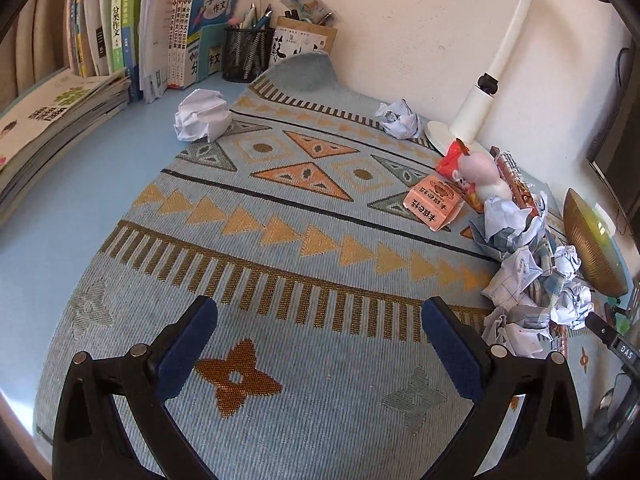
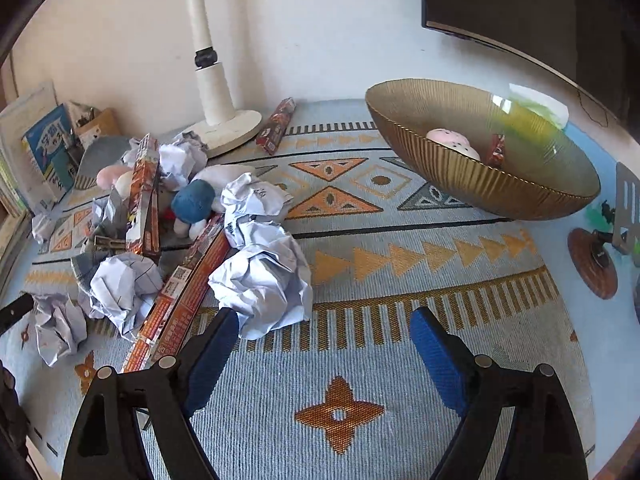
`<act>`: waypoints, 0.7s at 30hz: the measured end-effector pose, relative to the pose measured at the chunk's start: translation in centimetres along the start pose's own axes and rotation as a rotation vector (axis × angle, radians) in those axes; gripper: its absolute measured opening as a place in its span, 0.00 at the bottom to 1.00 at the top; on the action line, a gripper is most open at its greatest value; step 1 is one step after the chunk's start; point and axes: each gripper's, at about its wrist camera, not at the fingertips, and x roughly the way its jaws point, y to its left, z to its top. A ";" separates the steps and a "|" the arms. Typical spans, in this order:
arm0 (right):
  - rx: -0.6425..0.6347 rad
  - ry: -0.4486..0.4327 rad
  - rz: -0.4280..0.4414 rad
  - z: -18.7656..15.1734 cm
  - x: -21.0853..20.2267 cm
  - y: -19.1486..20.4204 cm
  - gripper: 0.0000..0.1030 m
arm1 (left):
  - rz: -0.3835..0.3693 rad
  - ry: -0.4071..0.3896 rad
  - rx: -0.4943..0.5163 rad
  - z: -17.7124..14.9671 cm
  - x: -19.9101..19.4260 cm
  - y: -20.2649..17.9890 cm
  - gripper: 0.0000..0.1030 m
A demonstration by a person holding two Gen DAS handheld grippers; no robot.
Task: Organize objects
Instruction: 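Move both tools back toward the cluttered pile of paper and boxes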
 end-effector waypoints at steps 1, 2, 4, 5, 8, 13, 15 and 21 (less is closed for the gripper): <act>-0.001 0.008 0.010 0.0 0.1 -0.1 0.84 | 0.001 -0.006 0.016 -0.1 -0.1 -0.3 0.99; 0.006 0.017 0.025 0.0 0.3 -0.3 0.84 | 0.007 -0.013 0.029 -0.2 -0.2 -0.5 0.99; 0.025 0.028 0.057 0.0 0.4 -0.7 0.84 | 0.021 -0.028 0.052 -0.4 -0.5 -1.0 0.99; 0.030 0.028 0.063 -0.1 0.4 -0.8 0.84 | 0.032 -0.032 0.060 -0.4 -0.5 -1.2 0.99; 0.007 0.033 0.097 -0.2 0.2 -0.4 0.84 | 0.054 -0.026 0.073 -0.4 -0.4 -1.4 0.99; -0.043 0.043 0.092 -0.4 0.4 0.6 0.84 | 0.075 0.057 0.067 -0.3 1.1 -1.3 0.99; -0.026 0.047 0.100 -0.3 0.5 0.3 0.84 | 0.077 0.065 0.069 -0.3 1.3 -1.3 0.99; 0.018 0.084 0.142 -0.2 1.1 -0.4 0.84 | -0.104 0.000 0.130 -0.8 -1.2 -2.1 0.99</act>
